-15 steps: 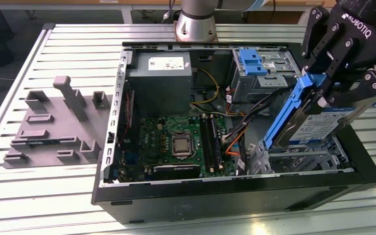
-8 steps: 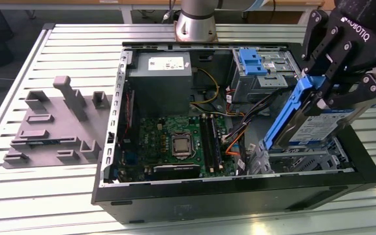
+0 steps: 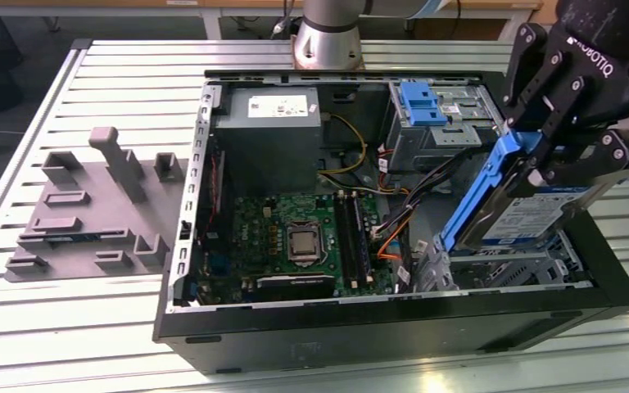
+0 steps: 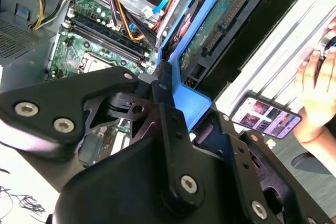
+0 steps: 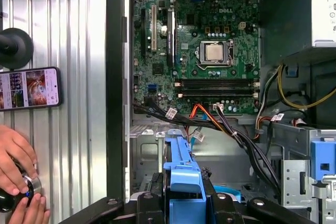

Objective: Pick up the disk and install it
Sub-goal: 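Insert the disk into the insertion slot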

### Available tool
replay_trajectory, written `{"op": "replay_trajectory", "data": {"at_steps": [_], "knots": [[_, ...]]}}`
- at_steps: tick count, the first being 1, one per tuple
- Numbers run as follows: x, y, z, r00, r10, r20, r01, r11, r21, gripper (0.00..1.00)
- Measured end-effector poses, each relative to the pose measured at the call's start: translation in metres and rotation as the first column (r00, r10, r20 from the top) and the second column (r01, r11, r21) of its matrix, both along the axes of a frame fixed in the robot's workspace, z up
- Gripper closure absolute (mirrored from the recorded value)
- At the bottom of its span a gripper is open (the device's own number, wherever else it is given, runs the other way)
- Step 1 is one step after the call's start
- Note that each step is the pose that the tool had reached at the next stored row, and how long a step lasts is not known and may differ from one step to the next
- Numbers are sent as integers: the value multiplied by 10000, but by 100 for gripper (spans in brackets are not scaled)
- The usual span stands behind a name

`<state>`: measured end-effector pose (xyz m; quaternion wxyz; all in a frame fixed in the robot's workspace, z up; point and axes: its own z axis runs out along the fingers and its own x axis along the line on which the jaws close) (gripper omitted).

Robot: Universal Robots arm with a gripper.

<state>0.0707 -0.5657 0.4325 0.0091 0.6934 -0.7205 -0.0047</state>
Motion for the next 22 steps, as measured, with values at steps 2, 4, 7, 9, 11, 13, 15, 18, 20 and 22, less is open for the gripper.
{"op": "replay_trajectory", "data": {"at_steps": [2, 4, 7, 9, 11, 13, 15, 18, 20, 22], "knots": [[1, 0, -12, 10000, -9, 0, 9, 10000, 0, 64], [1, 0, -27, 10000, -17, 0, 17, 10000, 0, 64], [1, 0, -49, 10000, -26, 0, 26, 10000, 0, 64], [1, 0, -49, 10000, -27, 0, 27, 10000, -4, 64], [1, 0, -49, 10000, -27, -1, 27, 10000, -5, 64], [1, 0, -49, 10000, -27, -1, 27, 10000, -8, 64], [1, 0, -49, 10000, -27, 1, 27, 10000, -12, 63], [1, 0, -74, 10000, -27, 0, 27, 10000, -8, 56], [1, 0, -111, 10000, -27, -1, 27, 10000, -10, 56], [1, 0, -146, 10000, -27, 0, 27, 10000, -11, 56]]}}
